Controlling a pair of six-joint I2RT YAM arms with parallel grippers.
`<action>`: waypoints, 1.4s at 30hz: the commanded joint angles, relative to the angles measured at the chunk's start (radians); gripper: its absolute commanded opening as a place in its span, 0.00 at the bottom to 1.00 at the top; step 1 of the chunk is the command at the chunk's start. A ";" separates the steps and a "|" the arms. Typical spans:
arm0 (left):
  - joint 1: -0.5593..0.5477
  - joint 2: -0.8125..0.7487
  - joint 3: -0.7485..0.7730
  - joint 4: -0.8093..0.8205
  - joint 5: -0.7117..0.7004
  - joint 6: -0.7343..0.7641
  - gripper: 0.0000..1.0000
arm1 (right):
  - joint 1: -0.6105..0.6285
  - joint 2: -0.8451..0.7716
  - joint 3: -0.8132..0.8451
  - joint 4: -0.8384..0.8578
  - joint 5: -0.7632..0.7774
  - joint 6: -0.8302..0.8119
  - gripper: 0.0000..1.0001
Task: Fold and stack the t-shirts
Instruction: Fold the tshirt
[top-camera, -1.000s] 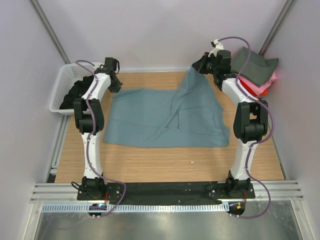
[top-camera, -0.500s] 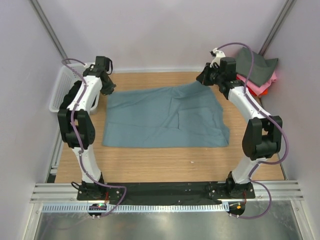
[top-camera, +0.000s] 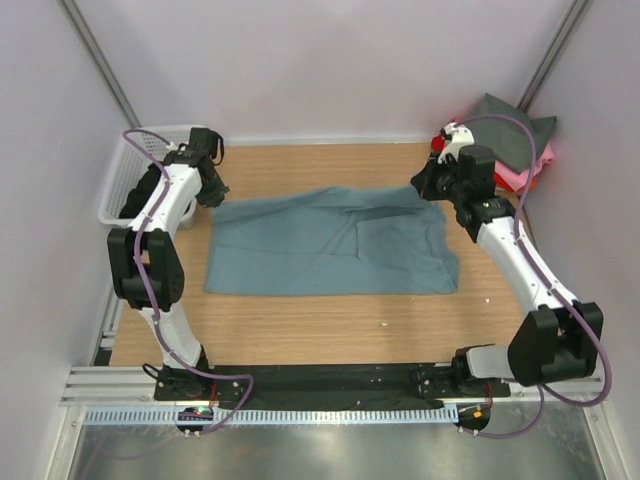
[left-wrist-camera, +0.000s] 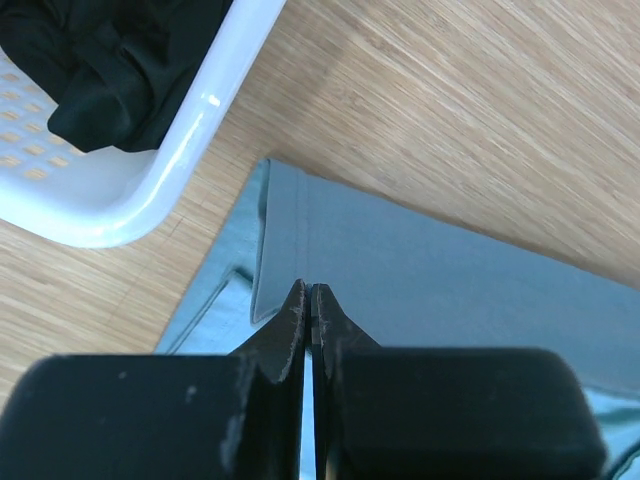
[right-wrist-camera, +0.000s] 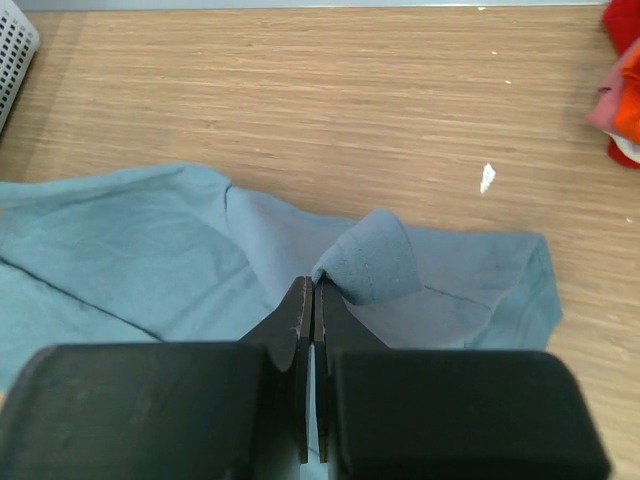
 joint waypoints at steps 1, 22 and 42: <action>0.006 -0.052 -0.011 0.027 -0.038 0.042 0.00 | 0.002 -0.102 -0.053 -0.002 0.090 0.019 0.01; 0.035 -0.101 -0.115 0.021 -0.097 0.078 0.00 | 0.002 -0.295 -0.372 -0.068 0.385 0.228 0.02; -0.015 -0.231 -0.233 0.004 -0.058 0.045 0.55 | 0.019 -0.390 -0.488 -0.139 0.388 0.477 0.82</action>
